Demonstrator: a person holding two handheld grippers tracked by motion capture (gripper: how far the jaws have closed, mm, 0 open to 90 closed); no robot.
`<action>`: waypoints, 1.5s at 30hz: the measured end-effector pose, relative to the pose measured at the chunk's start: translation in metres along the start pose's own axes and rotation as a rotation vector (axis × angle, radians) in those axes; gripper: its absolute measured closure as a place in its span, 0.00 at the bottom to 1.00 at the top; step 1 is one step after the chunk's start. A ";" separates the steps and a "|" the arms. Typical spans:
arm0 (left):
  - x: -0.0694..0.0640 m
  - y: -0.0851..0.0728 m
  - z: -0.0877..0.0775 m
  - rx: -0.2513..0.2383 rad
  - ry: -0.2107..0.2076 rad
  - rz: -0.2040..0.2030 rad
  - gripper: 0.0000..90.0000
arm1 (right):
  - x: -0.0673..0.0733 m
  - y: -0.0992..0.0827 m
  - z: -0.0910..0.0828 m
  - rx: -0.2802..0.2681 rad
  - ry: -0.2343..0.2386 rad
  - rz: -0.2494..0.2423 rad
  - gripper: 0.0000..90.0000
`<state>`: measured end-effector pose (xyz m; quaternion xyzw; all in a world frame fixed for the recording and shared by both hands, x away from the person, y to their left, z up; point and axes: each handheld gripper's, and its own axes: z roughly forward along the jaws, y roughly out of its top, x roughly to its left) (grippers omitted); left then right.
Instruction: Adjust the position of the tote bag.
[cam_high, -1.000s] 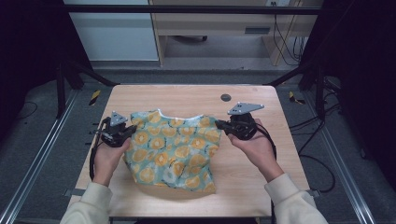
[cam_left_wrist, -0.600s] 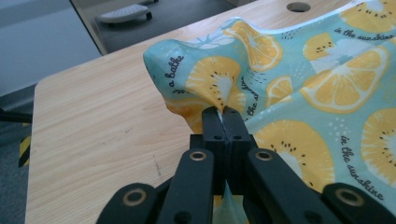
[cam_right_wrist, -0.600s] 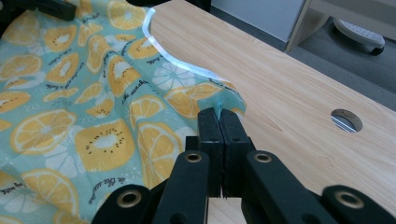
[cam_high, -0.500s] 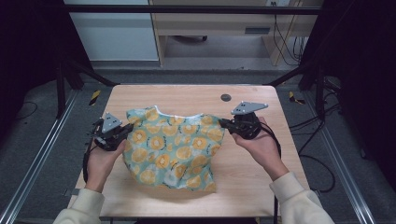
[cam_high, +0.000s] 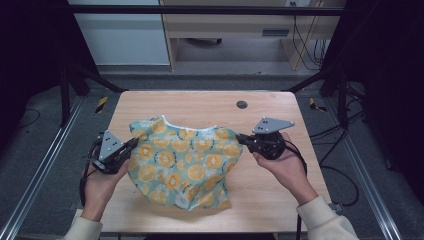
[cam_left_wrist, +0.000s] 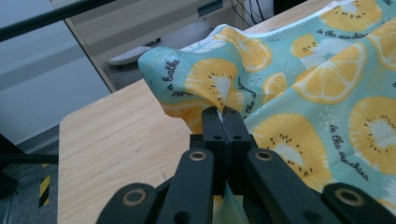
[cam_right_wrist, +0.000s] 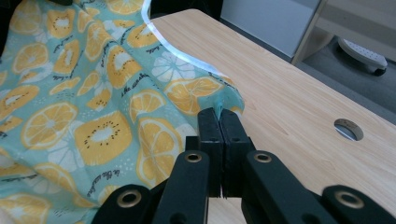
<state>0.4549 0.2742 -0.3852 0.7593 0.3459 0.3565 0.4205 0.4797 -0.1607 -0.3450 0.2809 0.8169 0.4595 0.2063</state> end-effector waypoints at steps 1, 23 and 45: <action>-0.001 -0.001 -0.003 -0.005 0.001 0.004 1.00 | 0.004 -0.002 -0.004 -0.003 0.005 -0.010 1.00; -0.021 -0.037 -0.044 -0.074 -0.033 -0.042 1.00 | 0.037 -0.031 -0.025 -0.052 0.063 -0.026 0.99; -0.029 -0.072 -0.053 -0.003 -0.144 -0.039 1.00 | 0.052 -0.068 -0.016 -0.003 0.149 -0.028 0.99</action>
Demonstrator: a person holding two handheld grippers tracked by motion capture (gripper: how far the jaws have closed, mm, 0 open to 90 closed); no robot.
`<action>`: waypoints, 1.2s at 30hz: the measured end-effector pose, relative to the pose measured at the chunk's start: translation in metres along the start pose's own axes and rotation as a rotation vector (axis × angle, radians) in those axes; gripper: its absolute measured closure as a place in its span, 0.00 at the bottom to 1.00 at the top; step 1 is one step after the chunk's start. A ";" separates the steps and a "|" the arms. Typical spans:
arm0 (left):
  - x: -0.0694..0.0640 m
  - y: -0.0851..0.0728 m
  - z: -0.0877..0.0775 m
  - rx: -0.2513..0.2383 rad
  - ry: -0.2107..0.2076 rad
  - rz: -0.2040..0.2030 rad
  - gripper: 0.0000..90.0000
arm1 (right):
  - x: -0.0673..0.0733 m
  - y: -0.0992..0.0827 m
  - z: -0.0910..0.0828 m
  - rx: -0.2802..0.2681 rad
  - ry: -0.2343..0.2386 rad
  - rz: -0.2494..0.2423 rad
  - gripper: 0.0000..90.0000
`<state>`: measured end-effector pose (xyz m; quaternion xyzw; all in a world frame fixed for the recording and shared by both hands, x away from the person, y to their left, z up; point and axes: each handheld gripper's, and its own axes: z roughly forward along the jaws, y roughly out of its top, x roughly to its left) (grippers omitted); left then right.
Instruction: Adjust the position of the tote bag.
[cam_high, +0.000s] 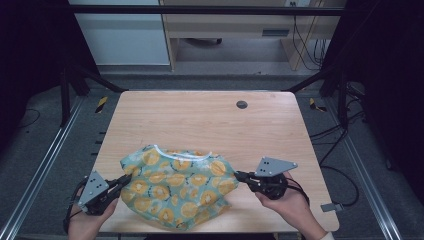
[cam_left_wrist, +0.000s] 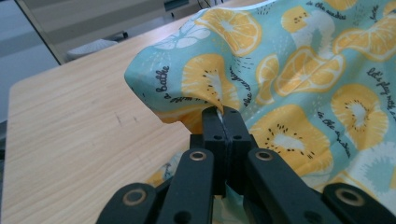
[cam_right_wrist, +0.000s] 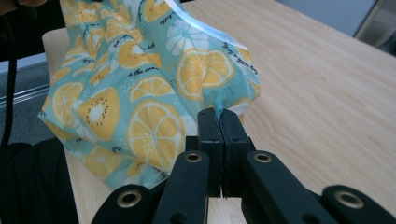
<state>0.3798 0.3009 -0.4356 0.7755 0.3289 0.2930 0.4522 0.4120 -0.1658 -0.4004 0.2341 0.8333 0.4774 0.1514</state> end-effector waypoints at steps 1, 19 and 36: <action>-0.002 -0.001 0.000 0.011 -0.004 0.015 1.00 | -0.001 -0.004 0.001 0.006 0.006 0.003 1.00; -0.015 -0.013 0.015 0.147 -0.089 0.133 1.00 | -0.004 -0.034 0.013 0.050 0.081 0.028 1.00; -0.016 -0.013 0.050 0.275 -0.079 0.270 1.00 | -0.020 -0.053 0.043 0.134 0.067 0.031 0.99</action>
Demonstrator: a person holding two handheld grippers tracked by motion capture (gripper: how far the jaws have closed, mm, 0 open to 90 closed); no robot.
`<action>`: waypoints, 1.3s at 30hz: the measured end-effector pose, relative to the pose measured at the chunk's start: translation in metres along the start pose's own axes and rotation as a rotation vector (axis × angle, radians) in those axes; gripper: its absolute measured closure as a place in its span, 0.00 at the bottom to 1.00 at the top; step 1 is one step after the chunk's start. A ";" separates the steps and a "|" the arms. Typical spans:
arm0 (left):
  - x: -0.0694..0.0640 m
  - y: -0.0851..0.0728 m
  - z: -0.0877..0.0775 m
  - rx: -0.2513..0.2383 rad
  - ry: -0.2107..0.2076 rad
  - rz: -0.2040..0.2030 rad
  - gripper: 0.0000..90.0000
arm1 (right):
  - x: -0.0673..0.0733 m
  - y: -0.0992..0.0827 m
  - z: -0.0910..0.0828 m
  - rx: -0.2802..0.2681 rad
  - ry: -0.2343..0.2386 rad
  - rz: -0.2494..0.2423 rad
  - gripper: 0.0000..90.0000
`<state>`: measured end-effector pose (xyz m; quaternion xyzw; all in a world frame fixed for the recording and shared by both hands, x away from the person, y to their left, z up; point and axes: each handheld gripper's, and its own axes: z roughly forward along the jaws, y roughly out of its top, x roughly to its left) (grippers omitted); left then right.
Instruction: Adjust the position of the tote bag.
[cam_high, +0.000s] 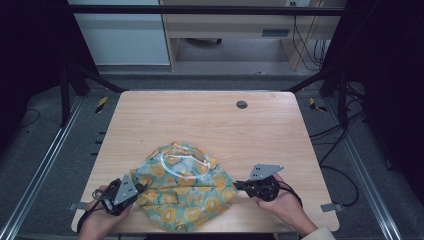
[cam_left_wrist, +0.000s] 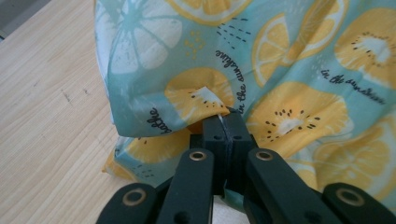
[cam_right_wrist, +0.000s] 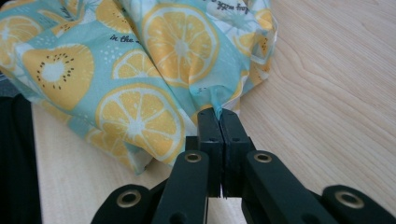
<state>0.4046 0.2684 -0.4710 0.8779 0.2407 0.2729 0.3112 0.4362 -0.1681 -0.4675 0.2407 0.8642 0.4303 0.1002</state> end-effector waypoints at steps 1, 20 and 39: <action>0.001 0.000 0.002 0.005 0.005 0.003 1.00 | -0.001 0.000 0.001 0.004 -0.003 0.002 0.99; 0.010 0.002 0.021 0.044 0.029 0.030 1.00 | -0.016 0.000 0.022 0.041 -0.078 0.007 0.98; 0.012 0.001 0.019 0.024 0.031 -0.025 0.83 | -0.015 -0.002 0.022 0.047 -0.091 0.044 0.85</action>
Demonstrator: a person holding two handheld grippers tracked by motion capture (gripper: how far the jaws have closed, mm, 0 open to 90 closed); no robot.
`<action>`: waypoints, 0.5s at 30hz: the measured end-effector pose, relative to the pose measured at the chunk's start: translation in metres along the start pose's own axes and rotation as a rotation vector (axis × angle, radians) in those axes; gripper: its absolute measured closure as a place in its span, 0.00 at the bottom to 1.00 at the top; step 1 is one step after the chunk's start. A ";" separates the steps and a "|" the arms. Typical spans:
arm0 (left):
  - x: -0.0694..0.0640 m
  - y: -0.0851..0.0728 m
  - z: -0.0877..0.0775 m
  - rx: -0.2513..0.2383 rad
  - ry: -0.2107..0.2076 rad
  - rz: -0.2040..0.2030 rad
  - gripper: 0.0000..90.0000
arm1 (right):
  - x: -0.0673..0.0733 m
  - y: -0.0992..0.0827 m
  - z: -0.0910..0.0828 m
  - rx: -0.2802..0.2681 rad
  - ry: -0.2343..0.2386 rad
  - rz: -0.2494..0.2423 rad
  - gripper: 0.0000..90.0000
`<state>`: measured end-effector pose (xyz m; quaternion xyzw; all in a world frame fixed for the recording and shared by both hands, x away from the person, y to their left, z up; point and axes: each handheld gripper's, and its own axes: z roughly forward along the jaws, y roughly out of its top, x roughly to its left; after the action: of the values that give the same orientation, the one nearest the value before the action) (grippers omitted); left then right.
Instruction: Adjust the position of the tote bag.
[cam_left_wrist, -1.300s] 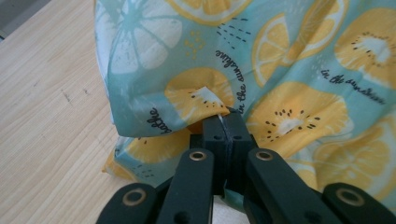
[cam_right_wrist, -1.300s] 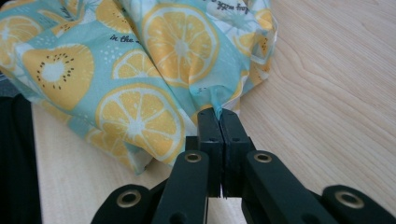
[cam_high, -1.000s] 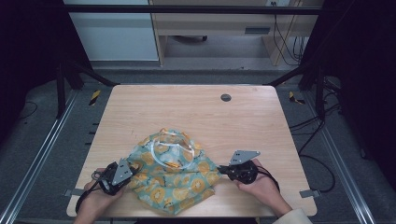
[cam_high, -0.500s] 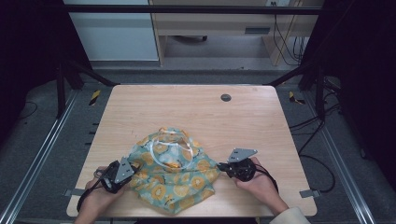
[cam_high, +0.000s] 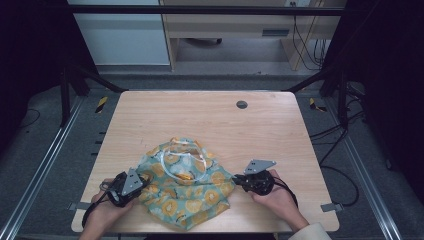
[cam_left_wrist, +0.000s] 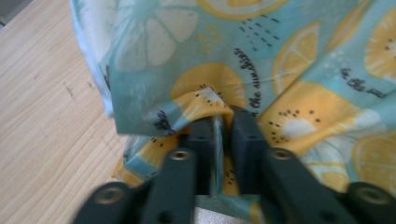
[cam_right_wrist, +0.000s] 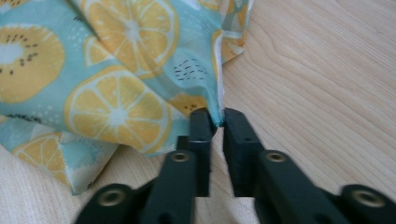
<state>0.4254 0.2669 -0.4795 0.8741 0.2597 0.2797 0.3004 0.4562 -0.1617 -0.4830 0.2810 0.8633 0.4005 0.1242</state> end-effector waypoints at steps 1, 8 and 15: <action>0.001 0.000 -0.002 -0.005 0.006 -0.008 0.74 | -0.001 0.000 -0.004 -0.012 -0.016 0.023 0.75; 0.003 0.000 -0.018 -0.081 0.005 -0.159 0.43 | -0.001 -0.002 -0.022 -0.047 -0.067 0.071 0.36; 0.004 0.000 -0.030 -0.140 0.024 -0.226 0.30 | -0.001 0.001 -0.037 -0.063 -0.067 0.101 0.20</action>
<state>0.4089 0.2804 -0.4581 0.8128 0.3397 0.2722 0.3870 0.4411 -0.1846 -0.4589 0.3335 0.8303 0.4235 0.1415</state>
